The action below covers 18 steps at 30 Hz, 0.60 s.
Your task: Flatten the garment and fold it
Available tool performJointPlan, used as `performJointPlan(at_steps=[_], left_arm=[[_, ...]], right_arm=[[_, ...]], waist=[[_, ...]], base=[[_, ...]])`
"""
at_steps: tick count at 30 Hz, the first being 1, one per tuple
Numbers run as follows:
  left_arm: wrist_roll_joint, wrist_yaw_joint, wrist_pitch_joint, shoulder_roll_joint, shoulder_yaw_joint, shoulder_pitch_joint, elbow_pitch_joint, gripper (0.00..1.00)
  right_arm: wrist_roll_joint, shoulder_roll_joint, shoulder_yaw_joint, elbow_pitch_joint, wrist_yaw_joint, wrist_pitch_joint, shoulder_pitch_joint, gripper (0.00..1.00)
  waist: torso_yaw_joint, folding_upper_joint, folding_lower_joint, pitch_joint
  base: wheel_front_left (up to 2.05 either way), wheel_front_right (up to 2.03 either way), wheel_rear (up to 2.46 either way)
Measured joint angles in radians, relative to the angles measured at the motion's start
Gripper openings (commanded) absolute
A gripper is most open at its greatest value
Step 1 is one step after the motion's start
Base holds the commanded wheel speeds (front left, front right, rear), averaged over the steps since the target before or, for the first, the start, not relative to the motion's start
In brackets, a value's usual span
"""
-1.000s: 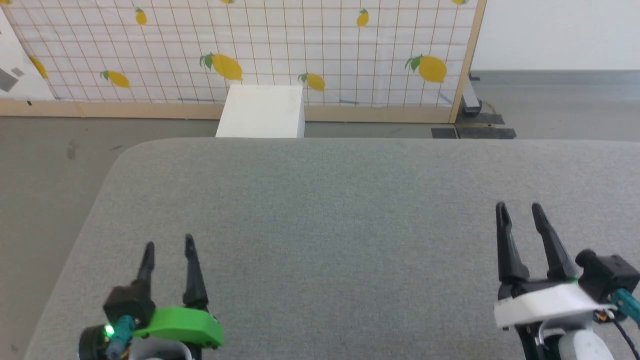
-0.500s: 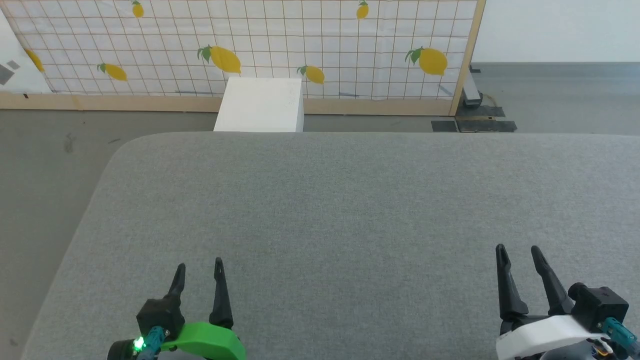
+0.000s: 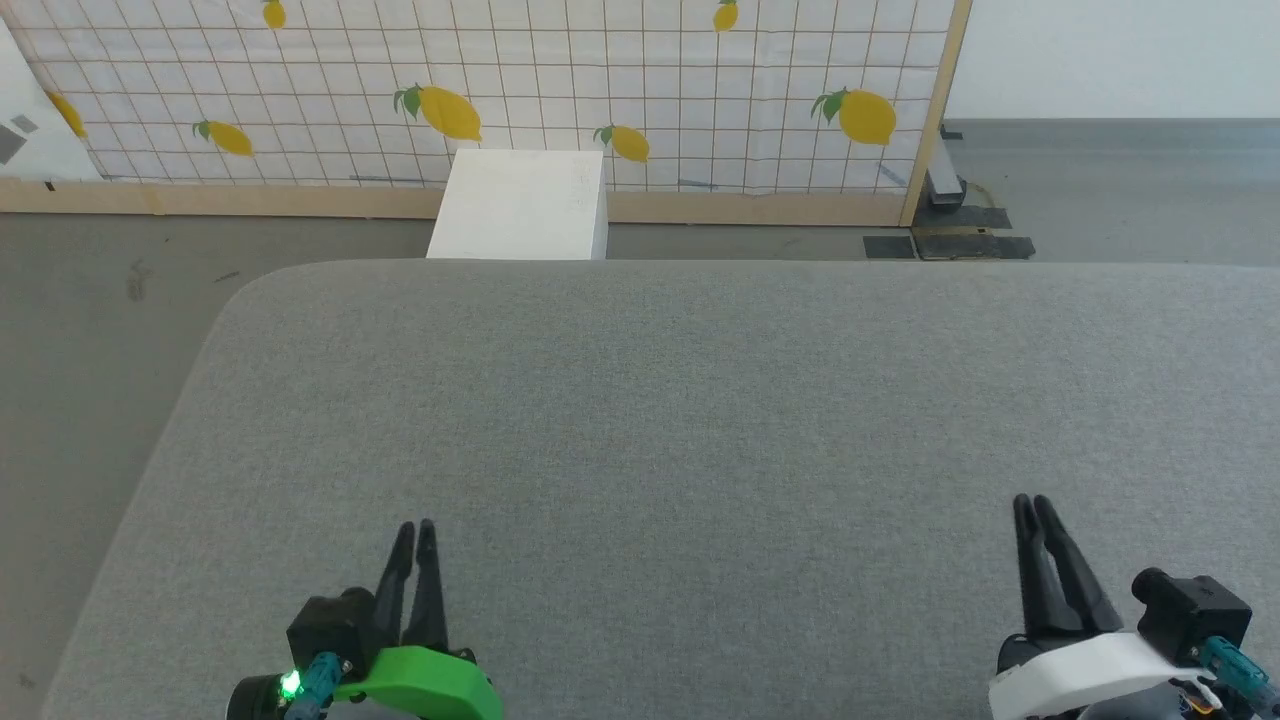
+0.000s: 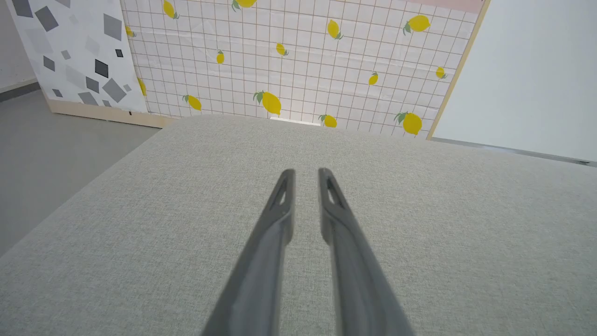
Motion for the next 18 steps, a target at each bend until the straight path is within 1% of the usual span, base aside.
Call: performJointPlan(at_steps=[18], left_arm=[[0.018, -0.006, 0.030, 0.000, 0.015, 0.000, -0.020, 0.00]], right_arm=[[-0.024, 0.000, 0.004, -0.021, 0.000, 0.030, 0.000, 0.00]], waist=[[0.001, 0.0000, 0.0000, 0.005]], base=[[0.00, 0.00, 0.00]])
